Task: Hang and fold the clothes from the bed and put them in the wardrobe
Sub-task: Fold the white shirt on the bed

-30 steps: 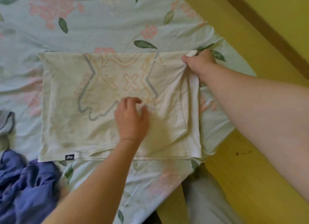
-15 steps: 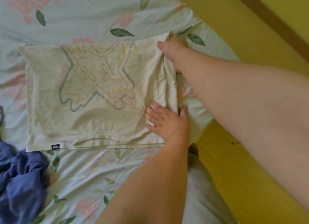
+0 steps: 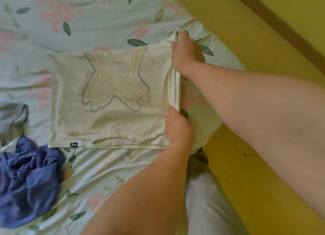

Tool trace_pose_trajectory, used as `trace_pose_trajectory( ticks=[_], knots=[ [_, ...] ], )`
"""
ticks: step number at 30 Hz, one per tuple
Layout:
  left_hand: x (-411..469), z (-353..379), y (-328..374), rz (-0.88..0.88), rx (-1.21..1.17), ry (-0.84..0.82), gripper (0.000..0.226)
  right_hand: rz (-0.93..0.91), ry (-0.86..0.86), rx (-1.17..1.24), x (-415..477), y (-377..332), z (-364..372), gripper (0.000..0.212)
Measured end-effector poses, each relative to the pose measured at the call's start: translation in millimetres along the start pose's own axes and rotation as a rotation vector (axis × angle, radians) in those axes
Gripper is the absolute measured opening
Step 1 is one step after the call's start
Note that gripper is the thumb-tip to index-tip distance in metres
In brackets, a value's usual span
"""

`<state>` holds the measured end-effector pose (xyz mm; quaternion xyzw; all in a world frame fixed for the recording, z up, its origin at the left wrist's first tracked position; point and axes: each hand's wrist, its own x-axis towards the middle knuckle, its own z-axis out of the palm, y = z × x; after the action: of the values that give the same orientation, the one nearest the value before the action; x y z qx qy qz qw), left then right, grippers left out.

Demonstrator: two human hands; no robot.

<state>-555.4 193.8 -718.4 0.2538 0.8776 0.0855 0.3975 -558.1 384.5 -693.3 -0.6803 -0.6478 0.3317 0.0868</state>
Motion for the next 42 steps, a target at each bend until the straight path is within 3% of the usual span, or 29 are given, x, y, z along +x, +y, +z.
trace_pose_trajectory(
  ticks=[4,7,11,14,19,23,26,30,36,42],
  knots=[
    [-25.6,-14.8,14.2,0.116,-0.127,-0.087,0.033,0.143,0.147,0.148,-8.4,-32.9,-19.7,0.031],
    [-30.9,-33.4,20.4,0.204,-0.291,-0.208,0.022,0.146,0.184,0.187,-12.5,-65.9,-19.8,0.034],
    [-20.1,-79.6,-9.8,0.086,-0.776,-0.444,0.023,0.068,0.119,0.154,-25.2,-113.7,10.1,0.032],
    [7.6,-129.3,-63.3,-0.025,-0.965,-0.533,0.018,0.026,0.015,0.130,-32.8,-154.9,50.2,0.033],
    [62.2,-201.5,-158.6,-0.085,-0.988,-0.264,0.016,-0.047,-0.174,0.108,-43.7,-221.9,139.4,0.032],
    [106.9,-226.4,-214.9,-0.055,-0.805,-0.050,0.017,-0.096,-0.236,0.052,-42.1,-250.9,205.1,0.037],
    [131.4,-226.4,-240.9,-0.022,-0.651,-0.021,0.019,-0.120,-0.232,-0.029,-33.1,-256.1,239.5,0.037],
    [154.1,-223.8,-252.1,0.047,-0.592,0.028,0.020,-0.165,-0.163,-0.047,-13.4,-255.7,256.6,0.011],
    [175.5,-227.8,-256.4,0.061,-0.513,0.132,0.021,-0.217,-0.120,-0.058,-4.2,-264.9,265.6,0.008],
    [180.4,-218.8,-263.8,0.032,-0.343,0.227,0.023,-0.282,-0.238,-0.166,-15.8,-262.3,281.0,0.020]
  ],
)
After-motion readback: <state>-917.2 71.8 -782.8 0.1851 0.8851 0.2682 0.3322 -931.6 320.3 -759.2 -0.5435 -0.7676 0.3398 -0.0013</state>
